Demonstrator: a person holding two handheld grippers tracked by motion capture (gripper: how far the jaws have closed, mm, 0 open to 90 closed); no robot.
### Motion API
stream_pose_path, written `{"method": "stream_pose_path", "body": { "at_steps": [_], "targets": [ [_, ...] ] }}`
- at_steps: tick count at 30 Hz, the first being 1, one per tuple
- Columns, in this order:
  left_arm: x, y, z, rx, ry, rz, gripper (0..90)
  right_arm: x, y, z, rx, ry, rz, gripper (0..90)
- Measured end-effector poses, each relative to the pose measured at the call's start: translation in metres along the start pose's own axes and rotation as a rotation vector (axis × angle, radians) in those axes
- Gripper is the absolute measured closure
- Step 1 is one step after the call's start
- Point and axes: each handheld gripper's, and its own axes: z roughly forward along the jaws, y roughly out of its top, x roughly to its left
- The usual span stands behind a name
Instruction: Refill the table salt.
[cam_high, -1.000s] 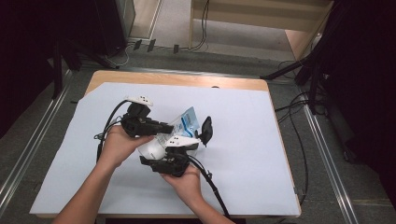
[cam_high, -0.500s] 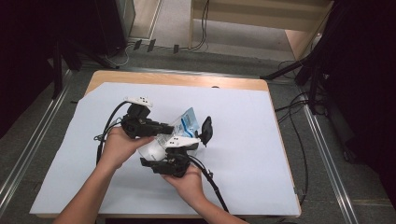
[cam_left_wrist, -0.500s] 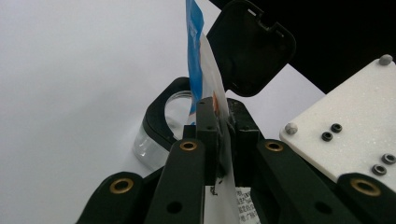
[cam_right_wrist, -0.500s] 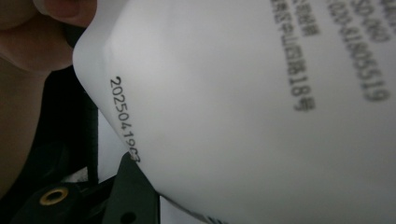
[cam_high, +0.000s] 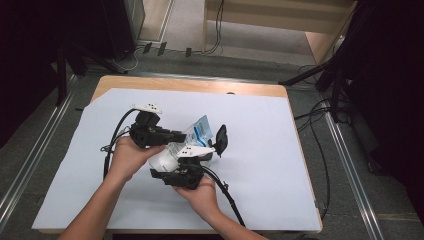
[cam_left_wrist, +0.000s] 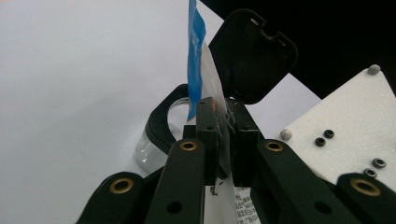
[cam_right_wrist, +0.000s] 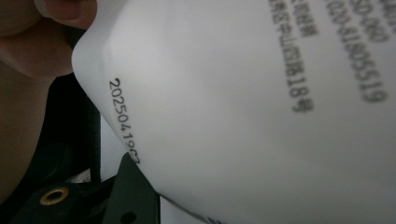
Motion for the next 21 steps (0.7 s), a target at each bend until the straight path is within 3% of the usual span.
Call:
{"method": "stream_pose_path", "body": {
  "at_steps": [13,21],
  "targets": [
    [0.0,0.006,0.001,0.055,-0.017,-0.012,86.7,0.002,0.002,-0.001,-0.001,0.005,0.009,60.6],
    [-0.003,0.011,0.002,0.071,-0.003,-0.006,86.8,0.002,0.003,-0.002,-0.018,0.008,0.012,60.7]
  ]
}}
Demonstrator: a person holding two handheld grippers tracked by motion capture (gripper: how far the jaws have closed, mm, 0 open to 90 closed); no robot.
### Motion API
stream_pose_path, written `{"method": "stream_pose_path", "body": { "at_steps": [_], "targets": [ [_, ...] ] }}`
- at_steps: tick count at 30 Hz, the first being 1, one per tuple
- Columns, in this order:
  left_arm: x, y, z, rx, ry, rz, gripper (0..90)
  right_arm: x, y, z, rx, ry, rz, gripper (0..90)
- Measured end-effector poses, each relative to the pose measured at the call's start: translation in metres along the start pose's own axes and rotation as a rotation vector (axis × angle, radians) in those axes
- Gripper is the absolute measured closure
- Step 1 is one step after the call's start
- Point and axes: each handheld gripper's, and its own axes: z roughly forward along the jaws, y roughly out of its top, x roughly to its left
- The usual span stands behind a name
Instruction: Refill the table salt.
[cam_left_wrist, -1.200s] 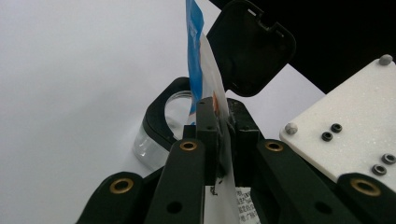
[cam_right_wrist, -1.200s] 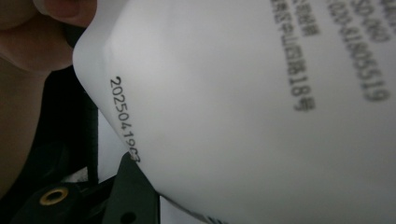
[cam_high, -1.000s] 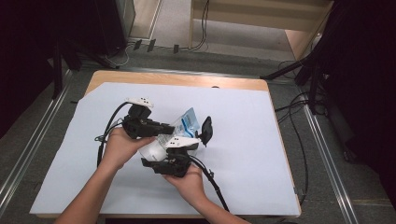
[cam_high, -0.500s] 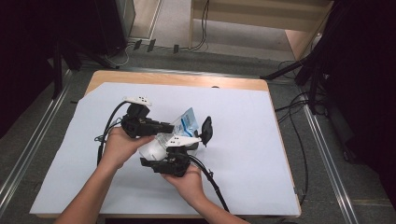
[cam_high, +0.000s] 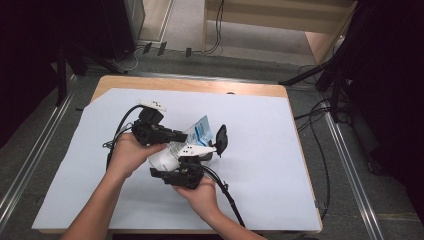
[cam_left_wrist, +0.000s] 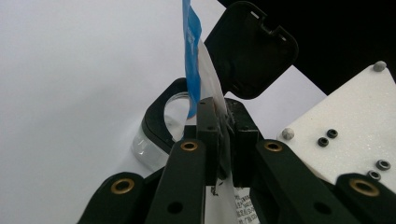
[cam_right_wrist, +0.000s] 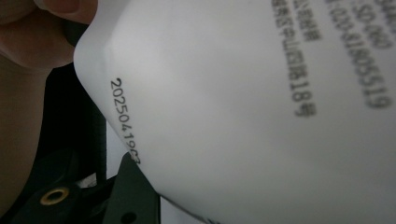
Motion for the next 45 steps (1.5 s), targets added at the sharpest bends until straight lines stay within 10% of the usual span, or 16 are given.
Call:
{"method": "stream_pose_path", "body": {
  "at_steps": [45],
  "targets": [
    [-0.0013,0.0023,0.0007,-0.041,-0.011,0.013,86.7,-0.002,0.004,-0.0046,-0.01,0.004,0.026,60.8]
  ]
}}
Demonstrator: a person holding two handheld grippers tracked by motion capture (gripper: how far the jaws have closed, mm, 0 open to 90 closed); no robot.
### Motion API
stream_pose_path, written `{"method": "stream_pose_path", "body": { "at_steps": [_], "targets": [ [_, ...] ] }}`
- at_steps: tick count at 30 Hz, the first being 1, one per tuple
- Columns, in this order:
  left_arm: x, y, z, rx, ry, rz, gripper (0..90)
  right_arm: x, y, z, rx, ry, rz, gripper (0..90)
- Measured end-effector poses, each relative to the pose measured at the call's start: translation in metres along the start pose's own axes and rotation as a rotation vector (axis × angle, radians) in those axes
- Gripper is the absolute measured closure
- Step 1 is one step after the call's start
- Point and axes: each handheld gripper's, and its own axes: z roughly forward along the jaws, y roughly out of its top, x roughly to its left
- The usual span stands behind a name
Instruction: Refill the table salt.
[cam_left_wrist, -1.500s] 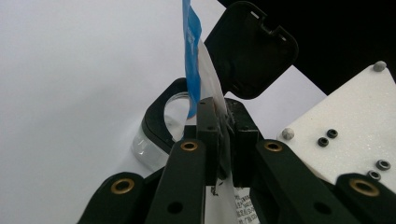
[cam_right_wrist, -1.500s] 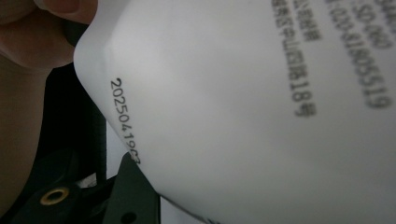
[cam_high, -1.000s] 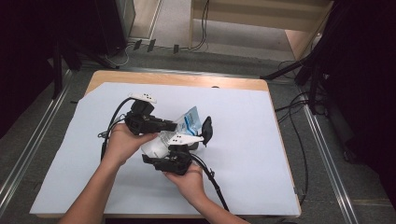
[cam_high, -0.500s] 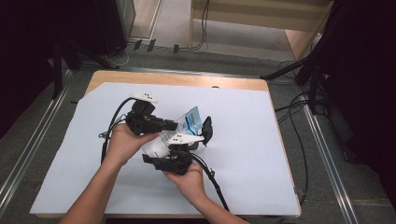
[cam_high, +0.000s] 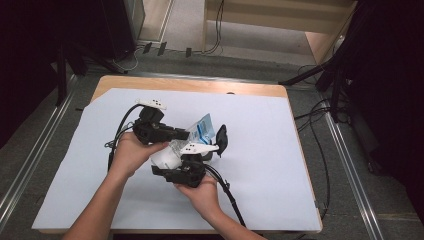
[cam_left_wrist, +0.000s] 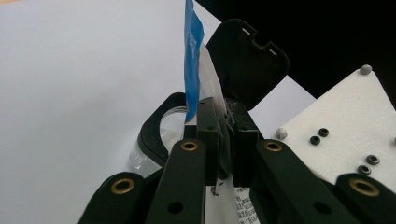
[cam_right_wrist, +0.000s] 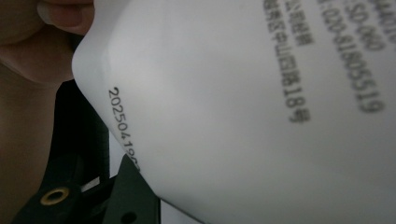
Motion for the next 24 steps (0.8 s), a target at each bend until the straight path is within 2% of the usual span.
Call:
{"method": "stream_pose_path", "body": {
  "at_steps": [6,15,24],
  "targets": [
    [0.0006,0.0003,0.0006,-0.014,0.006,0.002,86.0,-0.0014,0.0005,-0.0003,-0.001,-0.002,0.002,60.8],
    [0.0015,0.0007,0.0014,-0.054,-0.004,-0.01,86.1,-0.0046,0.0008,0.0,-0.002,0.01,0.033,60.8],
    [0.002,0.0006,0.0033,-0.032,-0.006,-0.005,86.3,-0.0053,0.0005,0.0007,0.006,-0.008,0.017,60.8]
  ]
}}
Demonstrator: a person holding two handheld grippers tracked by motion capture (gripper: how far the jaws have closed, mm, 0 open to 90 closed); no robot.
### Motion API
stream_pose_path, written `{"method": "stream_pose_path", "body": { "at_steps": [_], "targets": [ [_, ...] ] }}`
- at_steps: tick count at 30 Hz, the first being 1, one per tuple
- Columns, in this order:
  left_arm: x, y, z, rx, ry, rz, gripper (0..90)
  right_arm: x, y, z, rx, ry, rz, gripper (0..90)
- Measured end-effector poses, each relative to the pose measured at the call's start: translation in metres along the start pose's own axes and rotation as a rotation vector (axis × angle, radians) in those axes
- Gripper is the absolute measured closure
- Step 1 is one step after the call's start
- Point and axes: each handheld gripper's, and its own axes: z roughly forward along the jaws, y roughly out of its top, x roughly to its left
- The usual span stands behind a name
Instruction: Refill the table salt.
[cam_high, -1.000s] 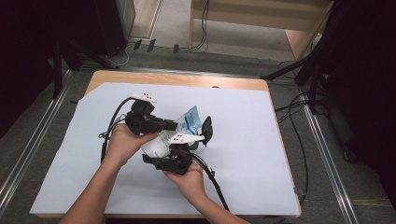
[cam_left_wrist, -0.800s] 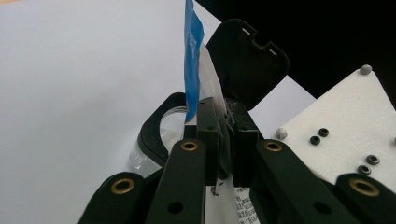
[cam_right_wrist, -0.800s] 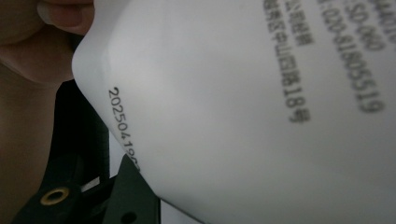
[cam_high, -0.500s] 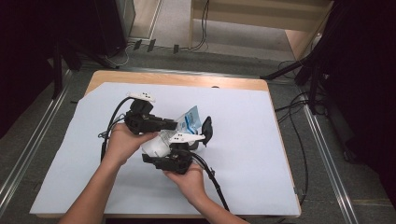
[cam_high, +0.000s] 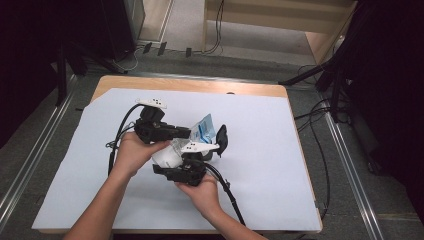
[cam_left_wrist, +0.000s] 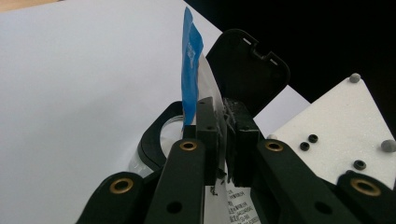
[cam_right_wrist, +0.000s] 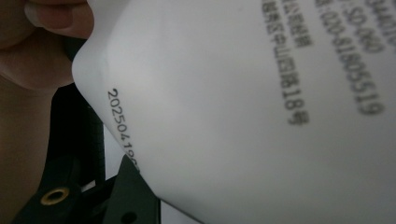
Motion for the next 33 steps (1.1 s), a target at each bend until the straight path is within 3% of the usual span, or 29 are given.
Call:
{"method": "stream_pose_path", "body": {
  "at_steps": [33],
  "targets": [
    [0.0006,0.0048,0.0019,0.032,-0.004,-0.015,86.0,0.001,0.0011,0.0003,-0.005,0.0,0.006,61.1]
  ]
}}
